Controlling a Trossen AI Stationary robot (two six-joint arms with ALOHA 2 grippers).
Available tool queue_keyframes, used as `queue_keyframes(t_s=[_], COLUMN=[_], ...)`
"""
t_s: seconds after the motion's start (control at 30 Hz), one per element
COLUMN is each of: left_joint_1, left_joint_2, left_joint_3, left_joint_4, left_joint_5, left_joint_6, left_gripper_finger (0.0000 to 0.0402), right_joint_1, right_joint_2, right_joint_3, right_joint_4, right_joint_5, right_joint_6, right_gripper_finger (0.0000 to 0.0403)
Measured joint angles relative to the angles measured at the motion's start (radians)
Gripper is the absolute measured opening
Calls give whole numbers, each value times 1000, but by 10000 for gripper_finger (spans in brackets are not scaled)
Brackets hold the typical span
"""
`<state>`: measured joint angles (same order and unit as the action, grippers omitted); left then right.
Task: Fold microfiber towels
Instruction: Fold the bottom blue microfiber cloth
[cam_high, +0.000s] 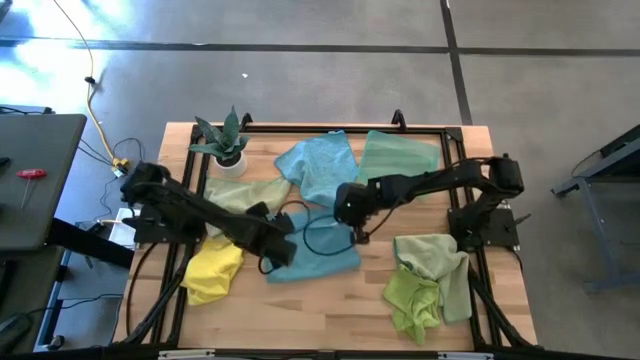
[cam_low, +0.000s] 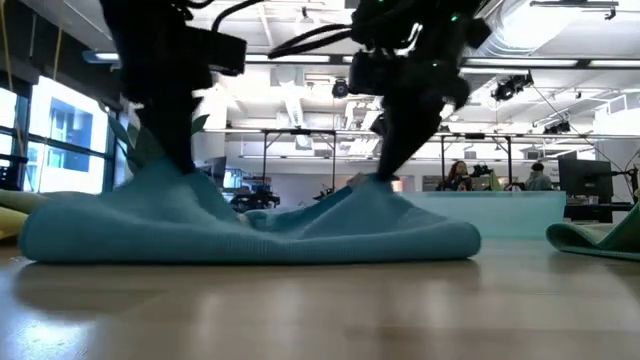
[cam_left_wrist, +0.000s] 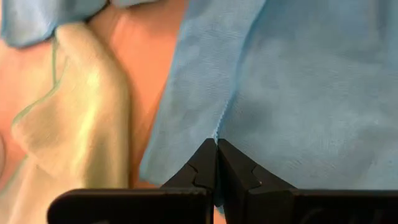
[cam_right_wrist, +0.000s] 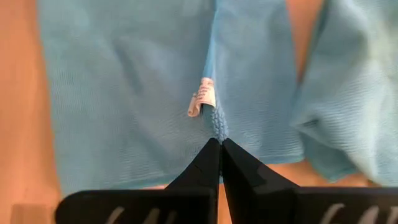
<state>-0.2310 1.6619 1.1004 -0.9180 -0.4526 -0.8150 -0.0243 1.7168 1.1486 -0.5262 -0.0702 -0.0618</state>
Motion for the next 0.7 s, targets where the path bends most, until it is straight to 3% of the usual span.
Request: queue_keyframes(t_s=[0.13, 0.27, 0.7], left_joint_1=[48, 65, 117], left_joint_2=[-83, -107, -113], left_joint_3=[-131, -210, -271], left_joint_4=[154, 195, 222], left_joint_5=[42, 46, -69], left_joint_6=[18, 2, -2], left_gripper_finger=[0, 0, 0], right_joint_1=[-43, -72, -123], right_joint_2=[22, 46, 84], right_joint_3=[-2, -1, 2], right_joint_4=[43, 71, 109], right_joint_5=[-2, -4, -10], right_joint_6=[34, 39, 89], right_gripper_finger=[0, 0, 0])
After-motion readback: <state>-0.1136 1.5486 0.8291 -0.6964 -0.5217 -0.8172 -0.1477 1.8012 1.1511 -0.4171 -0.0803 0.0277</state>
